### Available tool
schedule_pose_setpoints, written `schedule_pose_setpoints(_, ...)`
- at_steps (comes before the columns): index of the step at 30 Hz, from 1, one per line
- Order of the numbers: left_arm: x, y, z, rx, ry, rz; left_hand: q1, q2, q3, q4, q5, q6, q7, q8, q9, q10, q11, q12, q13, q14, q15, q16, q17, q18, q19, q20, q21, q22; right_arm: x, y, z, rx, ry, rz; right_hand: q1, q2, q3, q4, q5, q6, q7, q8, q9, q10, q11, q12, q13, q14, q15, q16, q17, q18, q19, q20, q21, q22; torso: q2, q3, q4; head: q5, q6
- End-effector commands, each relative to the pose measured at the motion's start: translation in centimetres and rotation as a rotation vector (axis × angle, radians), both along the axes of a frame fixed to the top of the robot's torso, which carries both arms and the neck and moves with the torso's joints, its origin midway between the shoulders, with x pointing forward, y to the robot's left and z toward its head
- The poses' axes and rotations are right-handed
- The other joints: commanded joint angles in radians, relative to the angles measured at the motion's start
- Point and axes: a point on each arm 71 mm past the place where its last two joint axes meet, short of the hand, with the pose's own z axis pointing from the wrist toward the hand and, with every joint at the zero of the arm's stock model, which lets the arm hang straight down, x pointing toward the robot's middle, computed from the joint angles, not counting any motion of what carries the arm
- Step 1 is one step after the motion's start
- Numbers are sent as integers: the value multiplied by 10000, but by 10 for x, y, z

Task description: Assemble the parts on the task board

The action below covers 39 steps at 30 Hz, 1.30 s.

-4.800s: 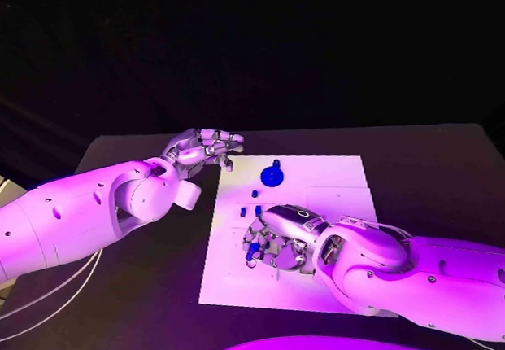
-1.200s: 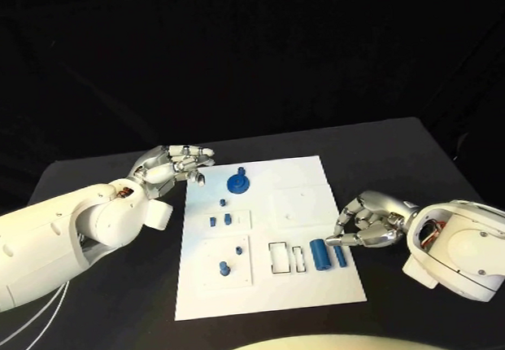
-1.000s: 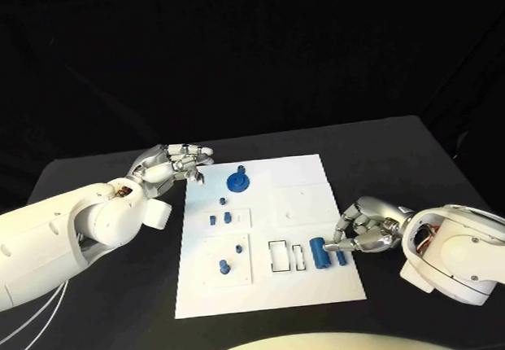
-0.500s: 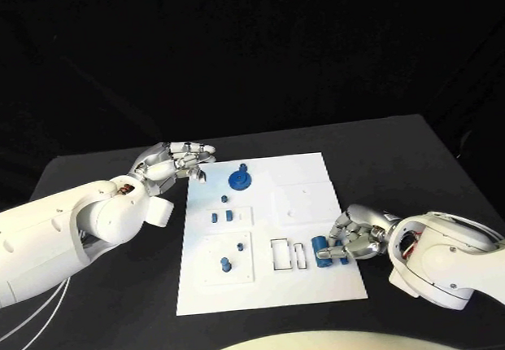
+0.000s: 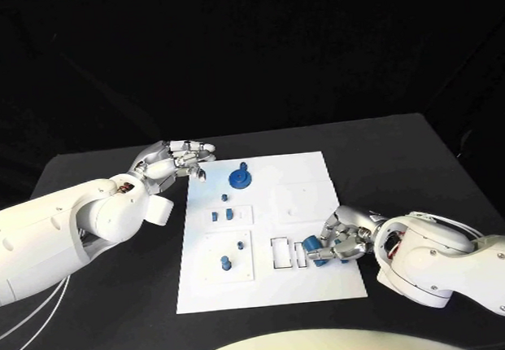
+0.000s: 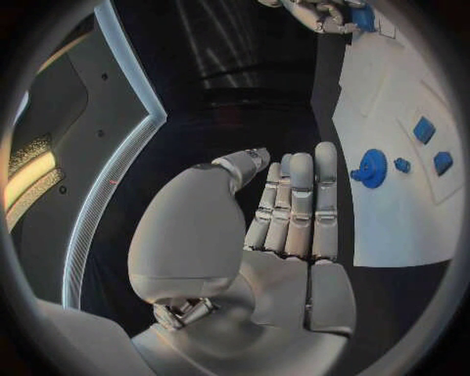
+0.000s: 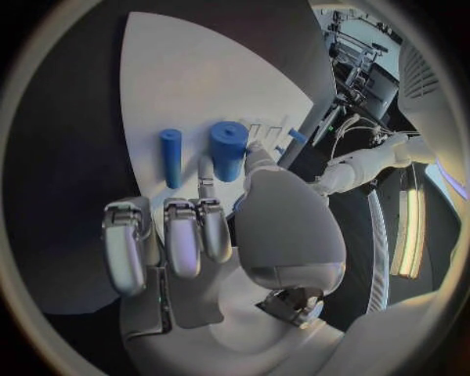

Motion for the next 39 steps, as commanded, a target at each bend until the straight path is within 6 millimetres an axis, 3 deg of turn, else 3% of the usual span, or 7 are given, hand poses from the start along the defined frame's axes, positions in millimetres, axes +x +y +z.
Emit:
schedule_pose_setpoints(1,-1,-2,0,-173,12,-153,-31,87,-61,26,52,-32,18,18,-13,-100,2,36,16,-19,67,-32,-9,152,34,-2,-61,-9,-3,-2,-8,-834,155,42,106,129,112,-2,56,100,13,59,-5,717,-77,20,2210,913,-67,34,1937,-141,1046,-77,42,2632,0,-8,12,0,-4)
schedule_pose_setpoints(8,-1,-1,0,-169,19,-150,-31,87,-61,26,52,-32,18,18,-13,-100,2,36,16,-19,67,-32,-9,152,34,-2,-61,-9,-3,-1,-7,-666,109,-209,890,320,572,-43,1063,297,-133,265,96,738,-213,20,2227,917,-187,46,1970,-141,1046,-187,42,2632,-11,-11,2,33,31)
schedule_pose_setpoints(14,-1,-1,0,-163,27,-147,-51,94,-66,40,54,-33,17,21,-14,-107,2,43,17,-19,69,-33,-12,151,38,1,-76,-20,-6,-2,-4,63,287,-732,981,433,776,-30,1466,442,-220,375,159,808,-288,115,2306,926,-246,63,2018,-141,1046,-239,42,2632,-16,-12,5,43,75)
schedule_pose_setpoints(28,-1,-1,0,-150,80,-175,-78,101,-72,61,55,-37,20,21,-15,-117,6,46,16,-23,72,-36,-16,151,39,3,-91,-31,-9,11,18,1428,990,-1174,659,549,839,-10,1563,493,-251,420,193,864,-321,197,2375,948,-282,105,2129,-141,1046,-279,42,2632,-6,-14,7,-22,116)
schedule_pose_setpoints(39,-1,-2,0,-159,71,-168,-78,101,-72,61,55,-37,20,21,-15,-117,6,46,16,-23,72,-36,-16,151,39,3,-91,-31,-6,31,15,1637,1502,-844,525,567,841,-8,1572,492,-251,424,200,855,-323,178,2362,952,-285,112,2150,-141,1046,-284,42,2632,1,-1,-3,32,74)
